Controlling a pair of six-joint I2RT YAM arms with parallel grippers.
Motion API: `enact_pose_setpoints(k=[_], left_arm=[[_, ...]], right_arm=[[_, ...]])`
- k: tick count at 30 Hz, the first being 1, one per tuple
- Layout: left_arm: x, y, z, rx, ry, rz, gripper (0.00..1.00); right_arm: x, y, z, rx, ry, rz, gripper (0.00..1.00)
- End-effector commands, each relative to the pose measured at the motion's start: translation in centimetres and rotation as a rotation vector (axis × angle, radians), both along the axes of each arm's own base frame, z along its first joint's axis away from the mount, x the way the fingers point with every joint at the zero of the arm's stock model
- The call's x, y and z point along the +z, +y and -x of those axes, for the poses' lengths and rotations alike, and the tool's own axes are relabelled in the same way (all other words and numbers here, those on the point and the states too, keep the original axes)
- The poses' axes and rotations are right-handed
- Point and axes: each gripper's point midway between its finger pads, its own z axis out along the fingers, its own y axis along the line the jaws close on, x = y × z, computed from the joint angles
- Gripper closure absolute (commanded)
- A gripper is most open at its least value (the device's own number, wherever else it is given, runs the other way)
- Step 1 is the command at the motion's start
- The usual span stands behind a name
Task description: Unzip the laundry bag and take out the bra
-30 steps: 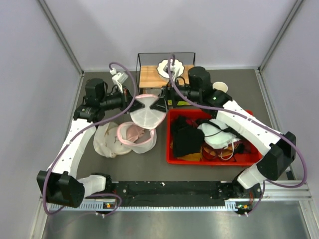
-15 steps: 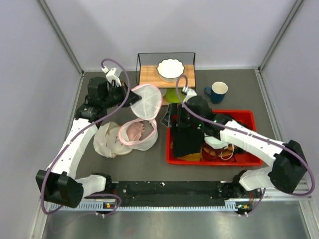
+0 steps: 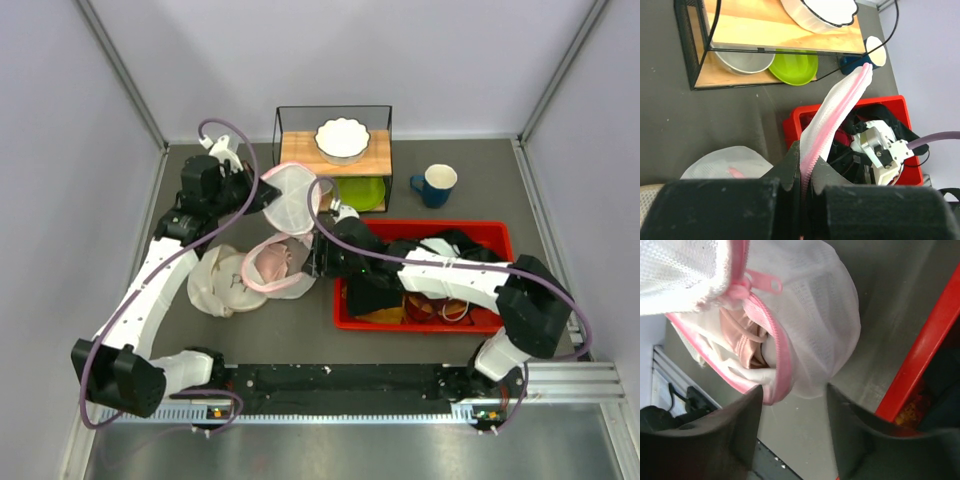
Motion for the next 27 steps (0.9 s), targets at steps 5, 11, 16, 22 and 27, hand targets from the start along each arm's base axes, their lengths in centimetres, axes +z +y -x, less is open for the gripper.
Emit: enact_pose_setpoints(k=[5, 11, 16, 22, 27], left_arm=[[3.9, 2.1, 1.1, 0.053, -0.096, -0.093, 1.00], [2.0, 3.0, 3.1, 0.047, -0.009, -0.141, 1.00], [0.5, 2.3, 3.4, 0.047, 0.026, -0.078, 1.00], [-1.7, 2.0, 3.2, 0.044, 0.068, -0.070, 1.00], [-2.0, 2.4, 3.2, 0.061, 0.067, -0.086, 1.00]], right_arm=[[5.3, -2.3, -3.8, -0.032, -0.200, -0.040, 1.00], [7.5, -3.9, -5.8, 0.231, -0.269, -0.039, 1.00], [8.0, -3.1, -7.5, 0.291, -0.247, 0.000, 0.68], [9.4, -5.6, -6.9, 0.165, -0.335, 0.088, 0.44], [8.7, -3.0, -3.4, 0.258, -0.383, 0.057, 0.50]])
